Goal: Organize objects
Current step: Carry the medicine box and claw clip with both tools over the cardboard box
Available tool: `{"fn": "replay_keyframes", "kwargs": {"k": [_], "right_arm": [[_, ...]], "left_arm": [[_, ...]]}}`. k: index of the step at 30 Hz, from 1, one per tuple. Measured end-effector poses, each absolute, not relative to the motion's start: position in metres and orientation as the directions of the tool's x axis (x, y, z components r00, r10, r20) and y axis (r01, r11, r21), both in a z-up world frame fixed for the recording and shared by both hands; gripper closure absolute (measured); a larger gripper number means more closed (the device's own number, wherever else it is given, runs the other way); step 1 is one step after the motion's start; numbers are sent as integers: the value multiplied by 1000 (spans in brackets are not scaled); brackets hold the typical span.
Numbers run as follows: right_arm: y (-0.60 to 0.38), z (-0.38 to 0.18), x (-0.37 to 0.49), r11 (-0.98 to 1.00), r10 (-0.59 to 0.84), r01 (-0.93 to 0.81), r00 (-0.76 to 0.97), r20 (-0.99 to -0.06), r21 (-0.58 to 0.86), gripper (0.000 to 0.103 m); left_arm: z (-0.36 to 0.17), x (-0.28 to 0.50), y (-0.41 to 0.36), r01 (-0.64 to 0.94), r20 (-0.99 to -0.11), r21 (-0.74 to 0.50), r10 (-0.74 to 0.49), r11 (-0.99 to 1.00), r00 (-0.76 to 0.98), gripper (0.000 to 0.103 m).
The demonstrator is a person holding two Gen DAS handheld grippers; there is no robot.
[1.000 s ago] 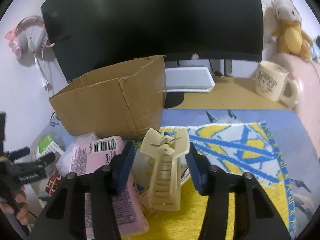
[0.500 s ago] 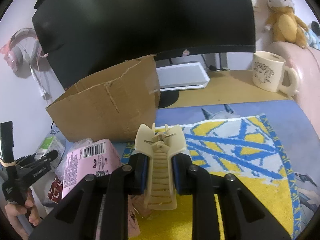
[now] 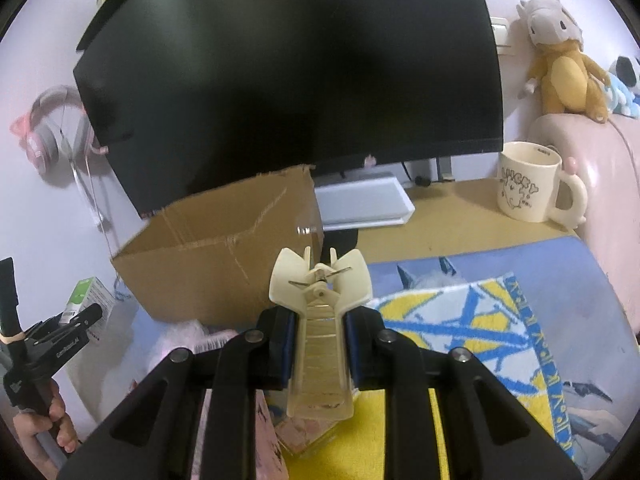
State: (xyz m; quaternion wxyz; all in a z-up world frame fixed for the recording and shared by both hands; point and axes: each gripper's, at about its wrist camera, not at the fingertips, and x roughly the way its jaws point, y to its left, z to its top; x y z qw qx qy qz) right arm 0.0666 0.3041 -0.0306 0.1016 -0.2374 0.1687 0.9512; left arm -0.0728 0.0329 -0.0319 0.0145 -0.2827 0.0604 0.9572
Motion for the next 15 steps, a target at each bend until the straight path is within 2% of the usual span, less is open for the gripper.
{"fn": "replay_keyframes", "kwargs": {"k": [4,8,15], "right_arm": [[311,-18,64,-919,92,-255,-881,-464,301,80],[311,-2,64,-921,74,-230,-895,-440,314,80],[283,22,50,-965,135,-221,-879,-457,140,80]], "left_arm": [[-14,-81,29,-51,-523,47,19,-998,-852,59],[0,-83,33,-35,-490,58,2,-998,-872,59],[30,-74,40,-25,-439,-50,45,-998,-898,59]]}}
